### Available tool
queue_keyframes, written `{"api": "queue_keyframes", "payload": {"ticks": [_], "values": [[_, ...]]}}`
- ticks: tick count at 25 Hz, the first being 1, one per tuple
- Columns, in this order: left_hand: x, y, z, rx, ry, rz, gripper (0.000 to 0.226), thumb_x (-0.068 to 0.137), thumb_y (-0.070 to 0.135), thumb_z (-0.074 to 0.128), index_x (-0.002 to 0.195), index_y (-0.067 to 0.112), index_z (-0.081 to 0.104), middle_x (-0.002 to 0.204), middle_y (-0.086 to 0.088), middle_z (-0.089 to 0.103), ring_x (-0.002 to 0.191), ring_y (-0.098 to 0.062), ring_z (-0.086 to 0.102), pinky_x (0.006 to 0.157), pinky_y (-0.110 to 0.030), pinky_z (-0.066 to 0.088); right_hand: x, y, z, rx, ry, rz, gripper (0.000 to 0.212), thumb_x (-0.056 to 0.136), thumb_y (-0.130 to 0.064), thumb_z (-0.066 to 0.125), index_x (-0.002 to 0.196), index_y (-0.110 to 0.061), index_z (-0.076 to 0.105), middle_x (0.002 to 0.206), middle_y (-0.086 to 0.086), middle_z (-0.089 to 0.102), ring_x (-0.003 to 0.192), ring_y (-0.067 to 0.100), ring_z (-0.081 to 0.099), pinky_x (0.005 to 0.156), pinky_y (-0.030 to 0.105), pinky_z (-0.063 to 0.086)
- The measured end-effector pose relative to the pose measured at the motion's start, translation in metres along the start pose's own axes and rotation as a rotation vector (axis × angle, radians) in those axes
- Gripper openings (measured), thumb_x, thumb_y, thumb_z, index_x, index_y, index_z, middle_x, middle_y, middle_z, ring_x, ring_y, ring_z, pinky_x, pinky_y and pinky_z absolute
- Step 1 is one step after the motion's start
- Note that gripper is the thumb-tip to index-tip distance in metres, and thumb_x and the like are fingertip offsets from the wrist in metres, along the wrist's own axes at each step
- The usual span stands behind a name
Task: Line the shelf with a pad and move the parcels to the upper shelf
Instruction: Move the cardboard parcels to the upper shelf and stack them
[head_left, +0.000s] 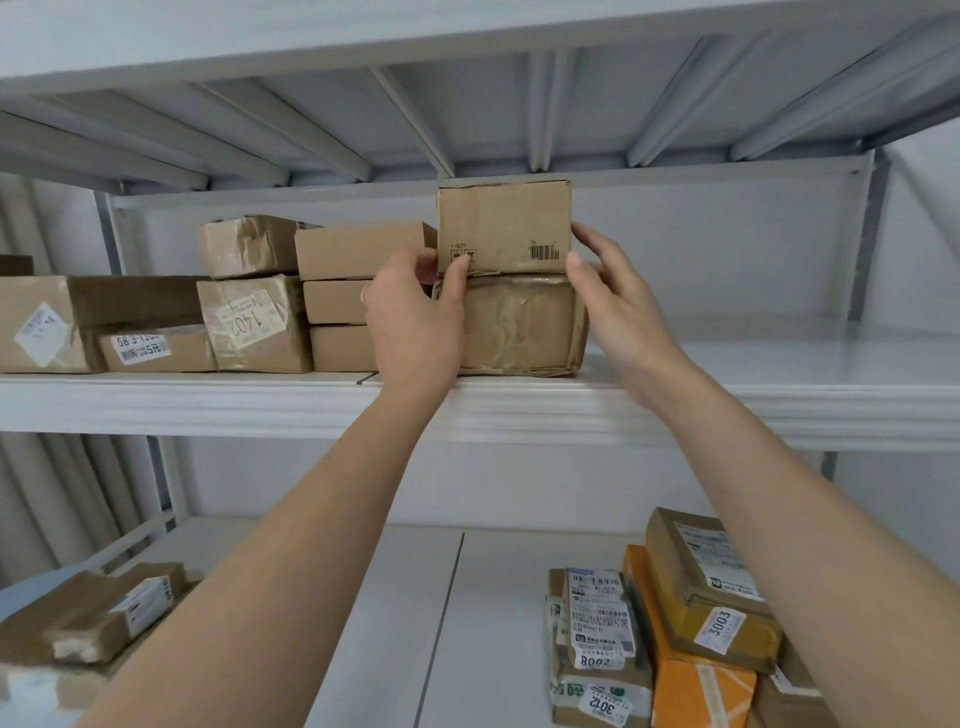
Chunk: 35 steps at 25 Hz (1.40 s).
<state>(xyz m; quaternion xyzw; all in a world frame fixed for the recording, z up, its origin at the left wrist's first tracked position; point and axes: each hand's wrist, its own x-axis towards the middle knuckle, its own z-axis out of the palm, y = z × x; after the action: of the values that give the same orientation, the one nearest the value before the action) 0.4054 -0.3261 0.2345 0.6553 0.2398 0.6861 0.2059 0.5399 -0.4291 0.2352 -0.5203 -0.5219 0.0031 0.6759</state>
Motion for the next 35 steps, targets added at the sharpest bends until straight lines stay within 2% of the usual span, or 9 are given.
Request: {"api": "queue_keyframes", "payload": {"ticks": [3, 8, 12, 15, 18, 23, 27, 30, 35], "values": [[-0.003, -0.001, 0.004, 0.003, 0.086, 0.03, 0.019, 0.091, 0.033, 0.064, 0.101, 0.017, 0.062, 0.089, 0.013, 0.059, 0.096, -0.023, 0.063, 0.083, -0.035, 0.051, 0.001, 0.003, 0.0, -0.027, 0.01, -0.02, 0.04, 0.101, -0.03, 0.047, 0.14, -0.034, 0.046, 0.126, -0.004, 0.059, 0.11, 0.004, 0.057, 0.082, 0.013, 0.044], [-0.008, -0.014, 0.007, -0.116, 0.128, 0.071, 0.013, 0.088, 0.028, 0.061, 0.097, 0.022, 0.053, 0.089, 0.018, 0.053, 0.084, -0.029, 0.064, 0.069, -0.051, 0.055, 0.003, 0.006, -0.001, -0.046, 0.044, -0.037, 0.036, 0.1, -0.028, 0.047, 0.137, -0.03, 0.05, 0.12, -0.006, 0.058, 0.106, 0.0, 0.055, 0.078, 0.007, 0.042], [-0.023, -0.015, 0.002, -0.134, 0.166, 0.157, 0.012, 0.088, 0.009, 0.058, 0.1, 0.009, 0.056, 0.096, 0.005, 0.054, 0.081, 0.004, 0.052, 0.064, -0.025, 0.049, 0.002, 0.007, -0.001, -0.073, 0.259, -0.067, 0.027, 0.096, -0.023, 0.053, 0.121, -0.019, 0.061, 0.106, -0.009, 0.061, 0.092, -0.007, 0.054, 0.078, 0.006, 0.041], [-0.039, -0.017, -0.007, -0.186, 0.113, 0.23, 0.017, 0.081, -0.003, 0.054, 0.081, 0.013, 0.046, 0.077, 0.009, 0.046, 0.063, -0.004, 0.046, 0.054, -0.022, 0.041, -0.008, 0.007, 0.0, -0.06, 0.488, -0.201, 0.015, 0.089, -0.013, 0.053, 0.096, -0.017, 0.065, 0.102, 0.004, 0.066, 0.087, 0.003, 0.058, 0.081, 0.018, 0.049], [-0.057, -0.028, -0.014, -0.179, 0.027, 0.321, 0.023, 0.074, -0.01, 0.051, 0.069, 0.01, 0.042, 0.063, -0.002, 0.042, 0.058, -0.014, 0.039, 0.051, -0.021, 0.033, -0.038, 0.009, 0.005, 0.062, 0.577, -0.304, 0.022, 0.085, -0.001, 0.05, 0.079, -0.019, 0.061, 0.08, -0.001, 0.064, 0.08, 0.012, 0.061, 0.073, 0.033, 0.054], [-0.101, -0.058, -0.023, -0.106, -0.2, 0.507, 0.033, 0.072, -0.007, 0.048, 0.067, 0.022, 0.034, 0.062, 0.006, 0.032, 0.055, -0.017, 0.03, 0.047, -0.023, 0.025, -0.101, 0.034, 0.02, 0.16, 0.499, -0.351, 0.029, 0.079, 0.011, 0.045, 0.077, -0.014, 0.06, 0.063, -0.004, 0.058, 0.058, 0.013, 0.055, 0.055, 0.026, 0.046], [-0.138, -0.097, -0.023, -0.035, -0.359, 0.535, 0.032, 0.073, 0.004, 0.043, 0.068, 0.03, 0.024, 0.065, 0.012, 0.027, 0.053, -0.018, 0.028, 0.042, -0.03, 0.027, -0.14, 0.074, 0.016, 0.087, 0.495, -0.225, 0.028, 0.077, 0.01, 0.044, 0.07, -0.013, 0.059, 0.058, -0.003, 0.056, 0.053, 0.012, 0.052, 0.051, 0.022, 0.042], [-0.164, -0.125, -0.022, -0.03, -0.465, 0.416, 0.031, 0.073, 0.007, 0.042, 0.069, 0.032, 0.024, 0.061, 0.015, 0.025, 0.05, -0.016, 0.029, 0.041, -0.031, 0.031, -0.16, 0.105, 0.011, -0.027, 0.485, -0.026, 0.028, 0.082, 0.008, 0.047, 0.07, -0.014, 0.061, 0.061, 0.002, 0.057, 0.057, 0.012, 0.054, 0.054, 0.022, 0.043], [-0.201, -0.162, -0.012, 0.064, -0.697, 0.069, 0.027, 0.081, -0.004, 0.049, 0.082, 0.022, 0.043, 0.061, 0.011, 0.036, 0.051, -0.009, 0.035, 0.05, -0.027, 0.033, -0.192, 0.152, -0.007, -0.333, 0.336, 0.541, 0.019, 0.092, -0.004, 0.055, 0.093, -0.018, 0.068, 0.096, 0.0, 0.069, 0.092, 0.014, 0.063, 0.072, 0.018, 0.044]]}}
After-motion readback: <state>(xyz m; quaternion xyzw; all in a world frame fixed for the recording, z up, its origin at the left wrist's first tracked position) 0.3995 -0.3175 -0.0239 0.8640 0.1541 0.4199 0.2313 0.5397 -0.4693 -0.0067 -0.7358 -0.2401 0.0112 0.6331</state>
